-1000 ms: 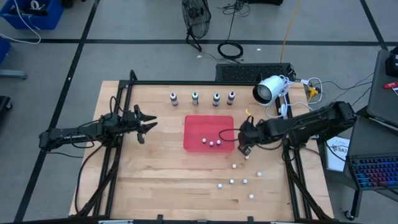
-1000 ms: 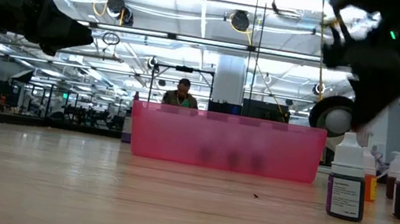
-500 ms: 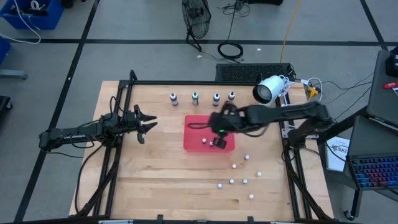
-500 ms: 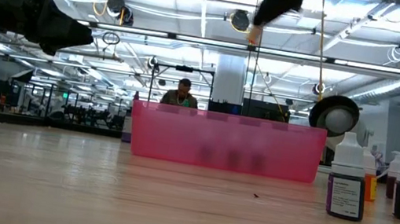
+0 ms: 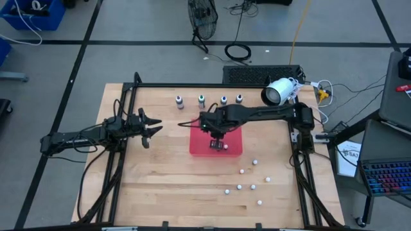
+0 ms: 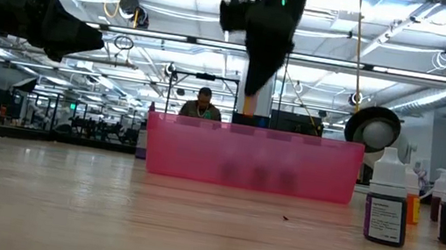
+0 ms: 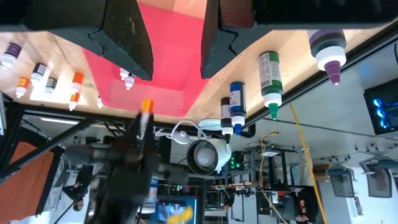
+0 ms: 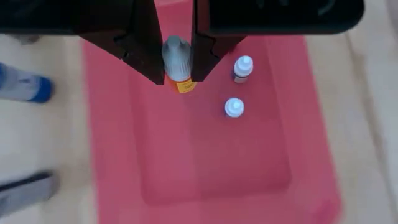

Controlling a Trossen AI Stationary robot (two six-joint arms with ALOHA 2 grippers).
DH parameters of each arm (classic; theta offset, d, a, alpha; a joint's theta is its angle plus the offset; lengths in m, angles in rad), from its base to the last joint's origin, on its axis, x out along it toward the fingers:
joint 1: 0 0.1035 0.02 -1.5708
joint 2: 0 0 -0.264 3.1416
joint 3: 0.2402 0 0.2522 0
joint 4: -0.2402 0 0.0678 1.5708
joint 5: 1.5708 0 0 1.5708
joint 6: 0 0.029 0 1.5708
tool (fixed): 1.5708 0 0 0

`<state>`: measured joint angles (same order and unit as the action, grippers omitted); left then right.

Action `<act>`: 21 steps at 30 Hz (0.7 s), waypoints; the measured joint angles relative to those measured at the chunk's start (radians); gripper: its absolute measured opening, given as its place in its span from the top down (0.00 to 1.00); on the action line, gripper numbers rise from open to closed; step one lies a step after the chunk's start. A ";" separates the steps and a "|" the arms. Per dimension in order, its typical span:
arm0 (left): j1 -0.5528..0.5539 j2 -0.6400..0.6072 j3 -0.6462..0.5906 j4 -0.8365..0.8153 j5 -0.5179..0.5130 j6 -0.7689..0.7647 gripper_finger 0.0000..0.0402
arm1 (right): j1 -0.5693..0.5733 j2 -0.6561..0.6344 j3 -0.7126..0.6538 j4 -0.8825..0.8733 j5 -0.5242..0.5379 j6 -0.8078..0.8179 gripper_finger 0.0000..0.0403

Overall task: Pick & Place food coloring
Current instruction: Put the small orange food coloring bottle into the red bin

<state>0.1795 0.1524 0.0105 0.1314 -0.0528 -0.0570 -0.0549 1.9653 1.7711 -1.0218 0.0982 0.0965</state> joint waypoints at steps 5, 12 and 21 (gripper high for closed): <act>0.000 0.000 0.000 0.000 0.000 0.000 0.66 | -0.012 -0.004 -0.171 0.130 -0.047 0.027 0.90; 0.000 0.000 0.000 0.000 0.000 0.000 0.66 | -0.016 -0.005 -0.300 0.219 -0.052 0.056 0.90; 0.000 0.000 0.000 0.000 0.000 0.000 0.66 | -0.016 -0.008 -0.343 0.243 -0.052 0.075 0.88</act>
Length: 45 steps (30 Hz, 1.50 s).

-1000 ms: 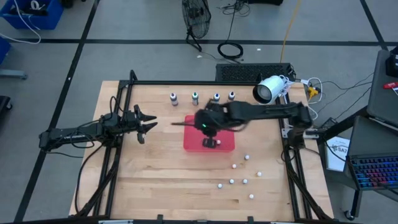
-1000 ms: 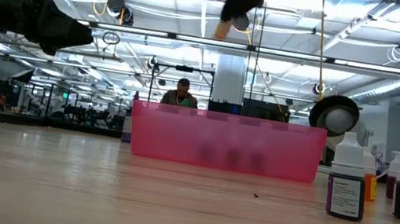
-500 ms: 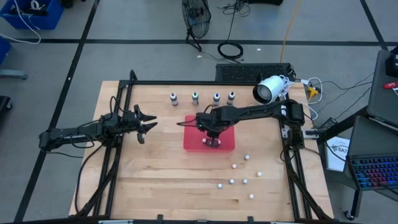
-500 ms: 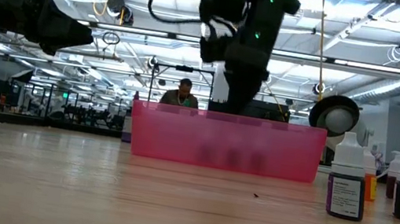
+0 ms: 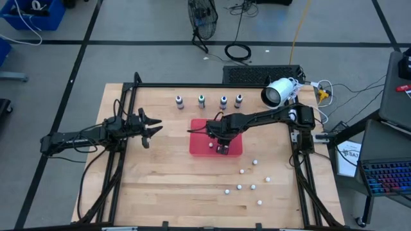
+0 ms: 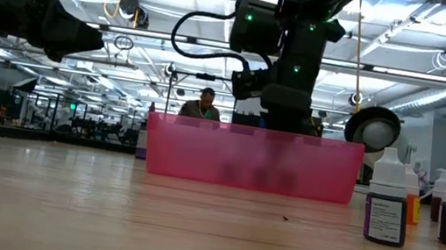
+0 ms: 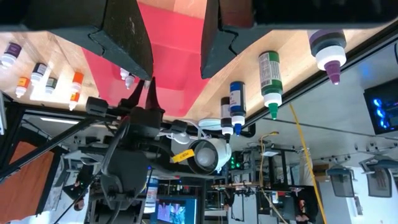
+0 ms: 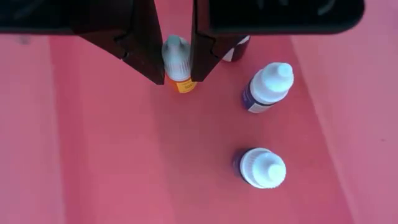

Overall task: Pick & Place food coloring
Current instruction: Put the small orange food coloring bottle into the red bin, then put the small red food coloring bottle into the red bin

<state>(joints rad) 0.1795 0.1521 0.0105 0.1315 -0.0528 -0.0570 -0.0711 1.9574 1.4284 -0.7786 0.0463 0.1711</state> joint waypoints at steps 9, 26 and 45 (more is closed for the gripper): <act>0.000 0.000 0.000 0.000 0.000 0.000 0.66 | 0.000 -0.041 -0.003 -0.010 0.001 0.043 0.58; 0.000 0.000 0.000 0.000 0.000 0.000 0.66 | 0.238 -0.413 -0.169 -0.288 -0.023 0.655 0.57; 0.000 0.000 0.000 0.000 0.000 0.000 0.66 | 0.354 -0.434 -0.453 -0.124 -0.057 0.869 0.58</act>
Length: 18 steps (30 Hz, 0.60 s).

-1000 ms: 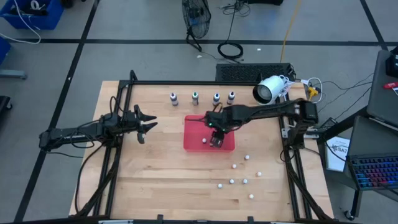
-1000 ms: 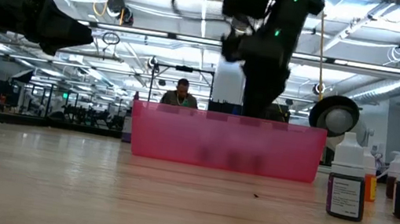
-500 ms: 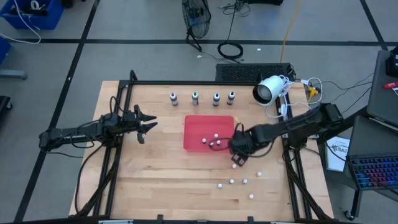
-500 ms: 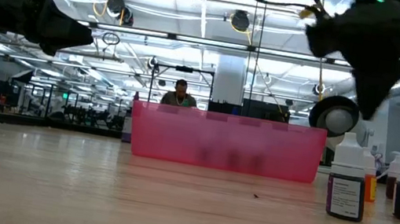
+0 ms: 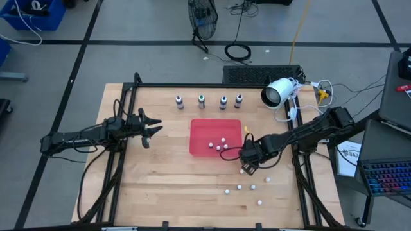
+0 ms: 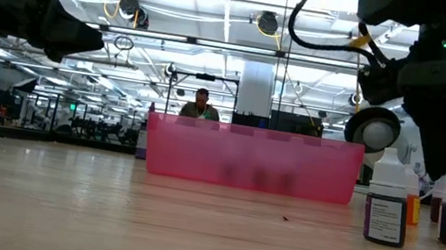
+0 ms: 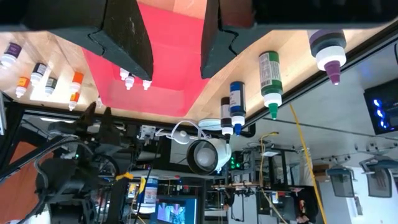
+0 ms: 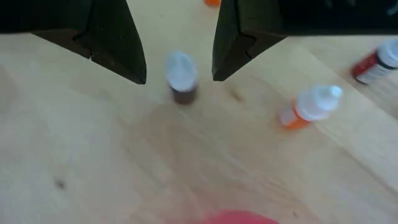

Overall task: Pick & Place food coloring
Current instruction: Put the small red food coloring bottle into the red bin

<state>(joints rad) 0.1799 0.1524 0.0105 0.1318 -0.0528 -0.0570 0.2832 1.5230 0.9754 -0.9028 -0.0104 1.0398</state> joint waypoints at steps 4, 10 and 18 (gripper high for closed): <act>0.000 0.000 0.000 0.000 0.000 0.000 0.66 | 0.000 0.000 -0.036 0.062 -0.041 0.008 0.58; 0.000 0.000 0.000 0.000 0.000 0.000 0.66 | 0.000 0.000 -0.069 0.098 -0.047 0.019 0.58; 0.000 0.000 0.000 0.000 0.000 0.000 0.66 | 0.000 0.000 -0.104 0.117 -0.046 0.023 0.58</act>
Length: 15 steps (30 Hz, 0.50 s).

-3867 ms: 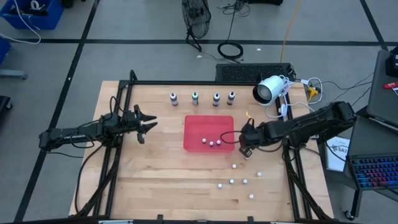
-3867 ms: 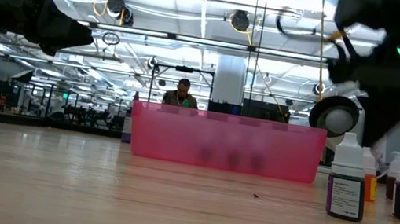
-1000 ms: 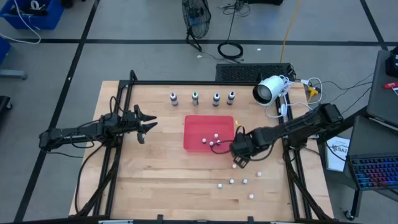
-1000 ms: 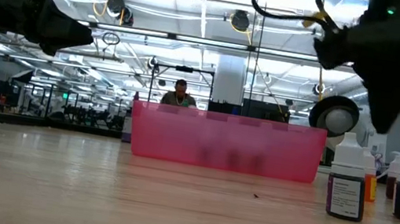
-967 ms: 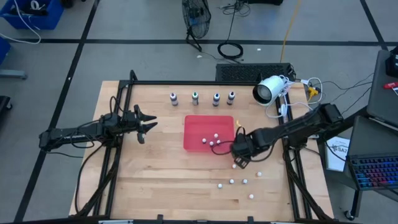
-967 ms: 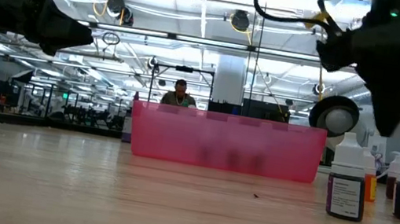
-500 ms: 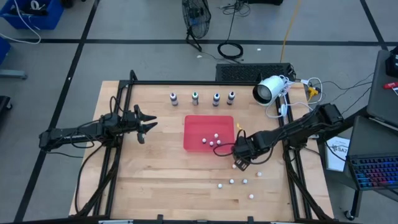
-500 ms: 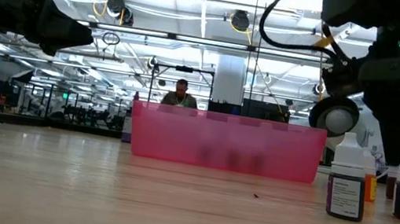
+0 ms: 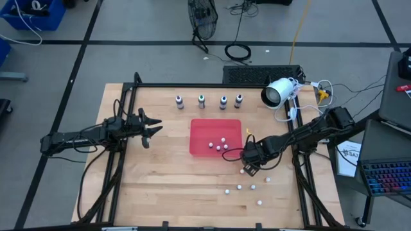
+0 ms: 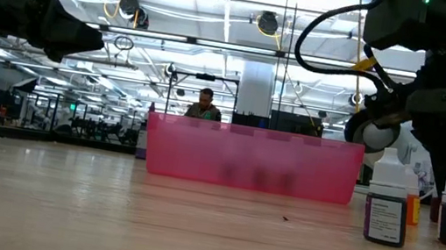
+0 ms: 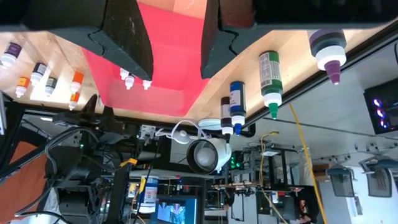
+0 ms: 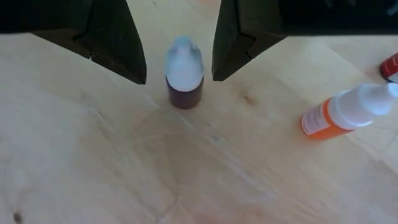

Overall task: Pick & Place food coloring
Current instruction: Put the small red food coloring bottle into the red bin

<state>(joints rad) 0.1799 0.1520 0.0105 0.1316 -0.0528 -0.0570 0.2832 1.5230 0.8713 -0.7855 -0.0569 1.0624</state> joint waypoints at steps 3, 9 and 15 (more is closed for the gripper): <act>0.000 0.000 0.000 0.000 0.000 0.000 0.66 | 0.000 0.000 0.000 0.004 0.001 0.000 0.58; 0.000 0.000 0.000 0.000 0.000 0.000 0.66 | -0.001 0.000 0.000 0.024 0.002 -0.002 0.63; 0.000 0.000 0.000 0.000 0.000 0.000 0.66 | -0.012 0.000 0.000 0.033 0.003 -0.007 0.69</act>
<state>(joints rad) 0.1799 0.1521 0.0109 0.1317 -0.0528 -0.0570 0.2710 1.5230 0.8711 -0.7521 -0.0540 1.0557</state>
